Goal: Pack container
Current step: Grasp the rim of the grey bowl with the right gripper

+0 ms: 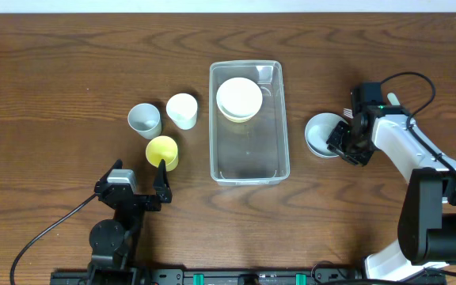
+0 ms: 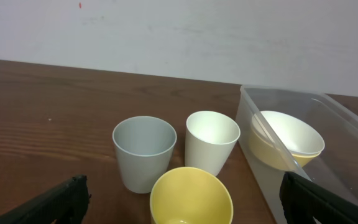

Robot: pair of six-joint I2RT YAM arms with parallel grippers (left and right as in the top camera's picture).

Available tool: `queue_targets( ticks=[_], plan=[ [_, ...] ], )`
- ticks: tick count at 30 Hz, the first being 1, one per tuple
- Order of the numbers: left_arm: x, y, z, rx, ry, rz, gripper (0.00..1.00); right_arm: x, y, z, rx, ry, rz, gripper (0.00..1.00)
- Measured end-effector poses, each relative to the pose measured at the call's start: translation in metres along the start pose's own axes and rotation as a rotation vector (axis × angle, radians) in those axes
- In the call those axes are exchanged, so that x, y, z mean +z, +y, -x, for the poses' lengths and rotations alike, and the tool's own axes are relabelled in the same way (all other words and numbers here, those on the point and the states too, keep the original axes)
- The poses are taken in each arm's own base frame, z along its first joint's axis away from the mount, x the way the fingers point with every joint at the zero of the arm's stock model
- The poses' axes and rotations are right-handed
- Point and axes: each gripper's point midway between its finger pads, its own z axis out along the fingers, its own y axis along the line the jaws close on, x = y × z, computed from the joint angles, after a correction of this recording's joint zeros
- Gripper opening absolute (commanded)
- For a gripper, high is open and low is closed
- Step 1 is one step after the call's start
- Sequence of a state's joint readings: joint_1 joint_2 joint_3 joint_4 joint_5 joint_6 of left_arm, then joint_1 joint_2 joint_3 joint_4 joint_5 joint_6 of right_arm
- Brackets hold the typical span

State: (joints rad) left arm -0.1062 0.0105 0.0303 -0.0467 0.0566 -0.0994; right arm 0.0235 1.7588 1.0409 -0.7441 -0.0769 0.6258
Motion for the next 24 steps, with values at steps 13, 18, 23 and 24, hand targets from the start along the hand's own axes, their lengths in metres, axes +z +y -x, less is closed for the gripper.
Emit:
queue_targets(
  ticks=[13, 18, 23, 24],
  plan=[
    [0.0, 0.0, 0.0, 0.0, 0.0, 0.0, 0.98, 0.013, 0.0, -0.001, 0.006, -0.031, 0.03, 0.01],
    [0.0, 0.0, 0.0, 0.0, 0.0, 0.0, 0.98, 0.013, 0.002, 0.003, 0.005, -0.045, 0.042, 0.01],
    [0.0, 0.0, 0.0, 0.0, 0.0, 0.0, 0.98, 0.006, 0.004, 0.008, -0.004, -0.044, 0.037, 0.01],
    [0.0, 0.0, 0.0, 0.0, 0.0, 0.0, 0.98, 0.002, 0.007, 0.012, -0.009, -0.048, 0.041, 0.01]
  ],
)
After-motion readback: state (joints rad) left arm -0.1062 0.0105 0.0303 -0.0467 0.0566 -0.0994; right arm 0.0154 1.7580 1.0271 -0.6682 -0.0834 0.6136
